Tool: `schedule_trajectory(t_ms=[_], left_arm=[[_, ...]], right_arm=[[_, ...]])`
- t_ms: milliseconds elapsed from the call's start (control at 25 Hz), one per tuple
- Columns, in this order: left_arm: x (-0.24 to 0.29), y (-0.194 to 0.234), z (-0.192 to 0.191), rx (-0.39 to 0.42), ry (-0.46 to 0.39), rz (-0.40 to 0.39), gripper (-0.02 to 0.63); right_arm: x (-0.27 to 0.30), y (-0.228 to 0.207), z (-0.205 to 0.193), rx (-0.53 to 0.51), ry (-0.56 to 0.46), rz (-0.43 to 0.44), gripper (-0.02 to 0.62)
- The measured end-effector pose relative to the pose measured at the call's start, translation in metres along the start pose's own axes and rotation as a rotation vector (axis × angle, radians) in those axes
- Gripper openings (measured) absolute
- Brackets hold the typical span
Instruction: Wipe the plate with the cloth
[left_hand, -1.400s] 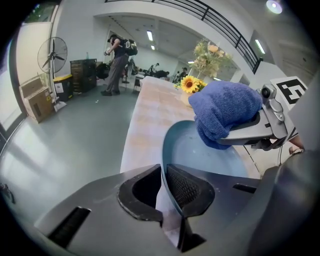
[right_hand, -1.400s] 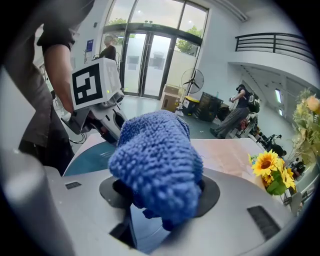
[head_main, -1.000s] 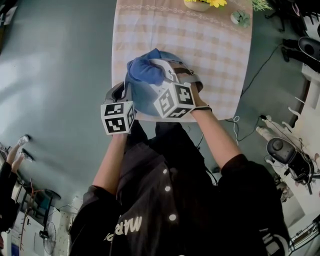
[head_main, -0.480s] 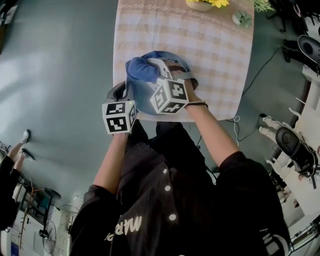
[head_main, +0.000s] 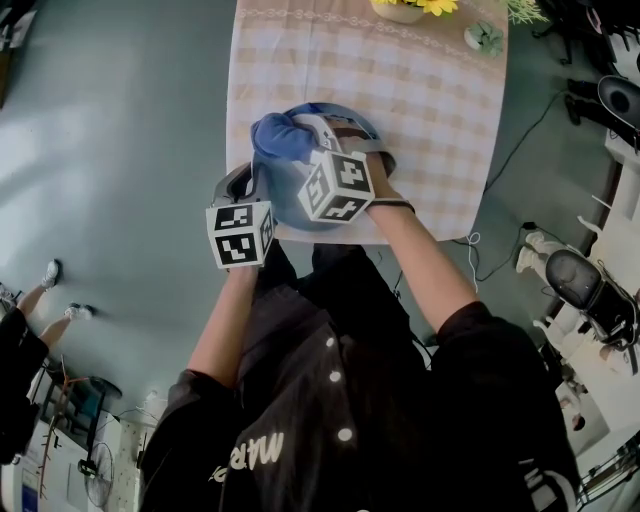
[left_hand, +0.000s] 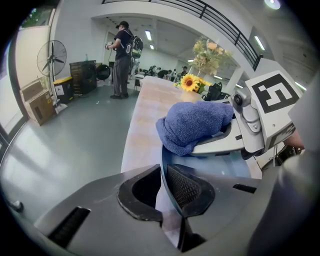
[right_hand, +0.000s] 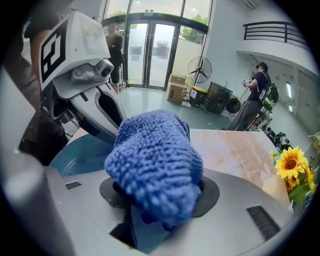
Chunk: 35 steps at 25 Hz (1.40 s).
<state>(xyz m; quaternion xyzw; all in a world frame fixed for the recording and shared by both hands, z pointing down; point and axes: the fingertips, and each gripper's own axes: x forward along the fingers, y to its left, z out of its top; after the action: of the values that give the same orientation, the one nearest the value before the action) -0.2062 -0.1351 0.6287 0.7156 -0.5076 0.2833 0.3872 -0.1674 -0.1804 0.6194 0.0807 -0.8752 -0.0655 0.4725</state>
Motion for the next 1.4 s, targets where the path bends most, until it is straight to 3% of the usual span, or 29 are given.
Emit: schedule_trajectory(t_ms=[1400], left_arm=[[-0.001, 0.001, 0.000, -0.035, 0.008, 0.021, 0.052]], right_arm=[[-0.037, -0.007, -0.069, 0.028, 0.199, 0.025, 0.192]])
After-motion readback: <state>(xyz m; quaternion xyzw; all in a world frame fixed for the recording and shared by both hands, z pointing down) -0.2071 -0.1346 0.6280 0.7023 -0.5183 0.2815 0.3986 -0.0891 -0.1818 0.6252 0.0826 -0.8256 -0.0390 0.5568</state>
